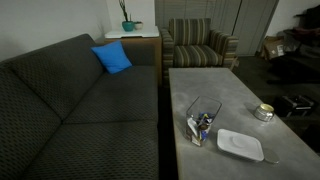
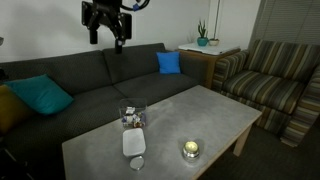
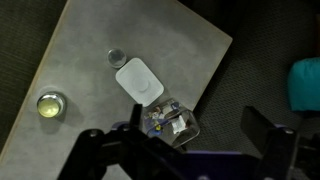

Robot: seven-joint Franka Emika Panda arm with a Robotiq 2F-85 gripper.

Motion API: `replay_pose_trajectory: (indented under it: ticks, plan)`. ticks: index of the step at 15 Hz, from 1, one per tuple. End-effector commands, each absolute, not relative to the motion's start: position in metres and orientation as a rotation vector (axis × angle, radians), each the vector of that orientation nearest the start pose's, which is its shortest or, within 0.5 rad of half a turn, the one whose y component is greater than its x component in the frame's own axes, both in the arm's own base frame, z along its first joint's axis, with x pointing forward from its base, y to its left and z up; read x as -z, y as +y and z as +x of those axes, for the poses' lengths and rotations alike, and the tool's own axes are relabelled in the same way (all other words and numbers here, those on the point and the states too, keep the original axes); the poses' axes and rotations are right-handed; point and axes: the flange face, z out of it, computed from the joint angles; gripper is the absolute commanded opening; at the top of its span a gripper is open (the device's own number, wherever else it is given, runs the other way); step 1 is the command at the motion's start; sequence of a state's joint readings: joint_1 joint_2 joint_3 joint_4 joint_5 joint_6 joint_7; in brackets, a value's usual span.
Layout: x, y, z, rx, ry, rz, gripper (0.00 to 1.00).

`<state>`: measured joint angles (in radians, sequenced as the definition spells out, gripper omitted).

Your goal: Place the lid on the container then push the button

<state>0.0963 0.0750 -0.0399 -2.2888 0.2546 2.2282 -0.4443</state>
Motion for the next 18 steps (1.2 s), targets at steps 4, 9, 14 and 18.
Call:
replay_pose_trajectory:
  ticks: [4,9,14,18]
  plan:
    - [-0.266,0.052,0.528,-0.221,-0.559,-2.834,1.00]
    - [-0.269,0.090,0.531,-0.134,-0.632,-3.042,1.00]
    - [-0.208,0.121,0.530,-0.243,-0.640,-3.034,1.00]
    - [-0.132,0.120,0.519,-0.235,-0.717,-2.850,1.00]
